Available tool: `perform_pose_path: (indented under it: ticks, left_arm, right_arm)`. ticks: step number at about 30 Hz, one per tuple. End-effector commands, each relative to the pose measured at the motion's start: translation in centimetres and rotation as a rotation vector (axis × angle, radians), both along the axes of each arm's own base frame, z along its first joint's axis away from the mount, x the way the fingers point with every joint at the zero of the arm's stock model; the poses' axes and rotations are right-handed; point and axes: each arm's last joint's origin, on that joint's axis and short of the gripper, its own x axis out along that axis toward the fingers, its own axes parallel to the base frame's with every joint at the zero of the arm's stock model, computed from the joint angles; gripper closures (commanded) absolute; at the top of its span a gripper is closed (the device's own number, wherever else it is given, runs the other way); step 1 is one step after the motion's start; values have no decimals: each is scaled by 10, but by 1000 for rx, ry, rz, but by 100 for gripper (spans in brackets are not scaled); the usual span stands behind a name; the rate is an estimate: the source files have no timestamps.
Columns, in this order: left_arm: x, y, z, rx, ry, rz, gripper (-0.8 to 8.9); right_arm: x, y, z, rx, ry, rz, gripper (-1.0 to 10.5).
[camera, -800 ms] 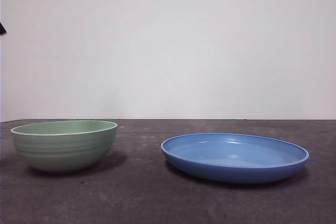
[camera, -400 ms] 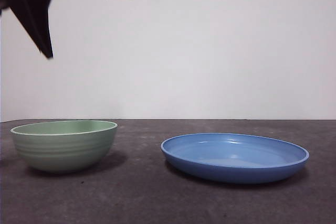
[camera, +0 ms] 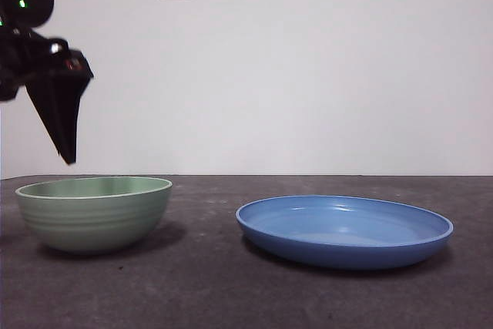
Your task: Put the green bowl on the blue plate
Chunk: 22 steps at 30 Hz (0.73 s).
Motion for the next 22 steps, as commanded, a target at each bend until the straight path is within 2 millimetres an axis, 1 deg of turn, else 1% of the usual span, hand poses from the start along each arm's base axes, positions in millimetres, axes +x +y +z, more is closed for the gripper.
perform_pose_path:
  ticks: [1,5,10,15,19,22]
  left_arm:
    - [10,-2,-6,5,3,-7,198]
    - [18,-4,-16,3,-5,-6,198]
    - [24,-5,-21,-4,-22,16,205]
    - [25,-5,-24,-3,-12,19,363]
    - [26,-5,-28,1,9,19,406]
    - [27,-5,-31,2,16,18,493]
  right_arm:
    - [0,1,5,-4,-27,10,357]
    - [0,1,5,-4,-27,10,357]
    - [0,1,5,-4,-27,10,357]
    - [0,1,5,-4,-25,10,358]
    - [0,1,5,-4,-23,10,358]
    - [-1,0,4,-5,-12,10,358]
